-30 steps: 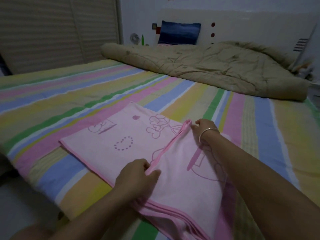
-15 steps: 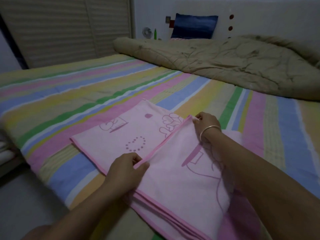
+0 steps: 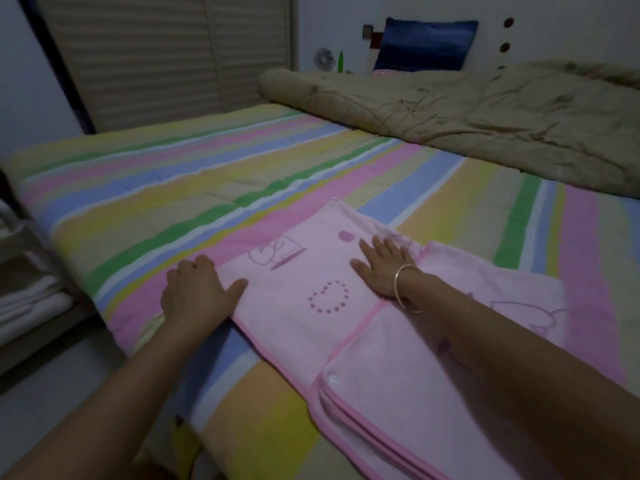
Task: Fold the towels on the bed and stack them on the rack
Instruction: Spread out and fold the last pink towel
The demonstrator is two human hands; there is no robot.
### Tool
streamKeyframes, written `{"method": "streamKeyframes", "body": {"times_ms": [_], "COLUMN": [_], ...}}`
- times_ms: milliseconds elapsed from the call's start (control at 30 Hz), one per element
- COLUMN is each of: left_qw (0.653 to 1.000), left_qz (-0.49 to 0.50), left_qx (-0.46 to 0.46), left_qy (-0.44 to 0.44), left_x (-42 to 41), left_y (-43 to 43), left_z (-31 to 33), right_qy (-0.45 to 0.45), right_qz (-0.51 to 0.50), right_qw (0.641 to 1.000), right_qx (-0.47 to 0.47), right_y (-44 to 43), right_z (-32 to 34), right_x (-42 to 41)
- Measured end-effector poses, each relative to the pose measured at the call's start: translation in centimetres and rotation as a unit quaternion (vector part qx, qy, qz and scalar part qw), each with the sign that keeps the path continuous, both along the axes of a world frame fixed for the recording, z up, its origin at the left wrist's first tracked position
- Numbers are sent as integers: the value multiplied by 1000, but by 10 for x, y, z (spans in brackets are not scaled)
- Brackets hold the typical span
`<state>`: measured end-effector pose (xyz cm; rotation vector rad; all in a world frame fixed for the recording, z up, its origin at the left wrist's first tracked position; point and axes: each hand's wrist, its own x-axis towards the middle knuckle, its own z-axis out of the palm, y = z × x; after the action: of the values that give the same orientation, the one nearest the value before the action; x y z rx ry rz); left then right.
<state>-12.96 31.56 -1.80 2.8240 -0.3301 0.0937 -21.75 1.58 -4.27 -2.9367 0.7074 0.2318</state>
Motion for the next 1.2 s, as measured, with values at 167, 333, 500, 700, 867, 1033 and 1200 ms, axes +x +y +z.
{"method": "streamKeyframes", "body": {"times_ms": [167,333,500,700,867,1033,1200], "left_qw": [996,987,986,987,953,898,848], "left_qz": [-37,-76,-87,-37,-122,-277,-447], "left_qx": [15,30,9,-142,-276,-342,-284], "left_qy": [74,139,141,59,-13,-2,-9], "left_x": [39,54,54,27,-13,-91,-182], "left_y": [1,-3,-6,-4,-26,-47,-78], "left_z": [9,6,-4,17,56,106,118], "right_qy": [-28,-19,-145,-169,-189,-340,-443], "right_qz": [-12,-40,-84,-77,-59,-126,-177], "right_qw": [1000,998,984,981,974,930,878], "right_qx": [1,33,67,52,-113,-65,35], "right_y": [-8,-14,-9,-11,-22,-73,-99], "right_z": [3,7,11,39,68,93,95], "right_x": [44,101,144,144,85,-19,-122]}}
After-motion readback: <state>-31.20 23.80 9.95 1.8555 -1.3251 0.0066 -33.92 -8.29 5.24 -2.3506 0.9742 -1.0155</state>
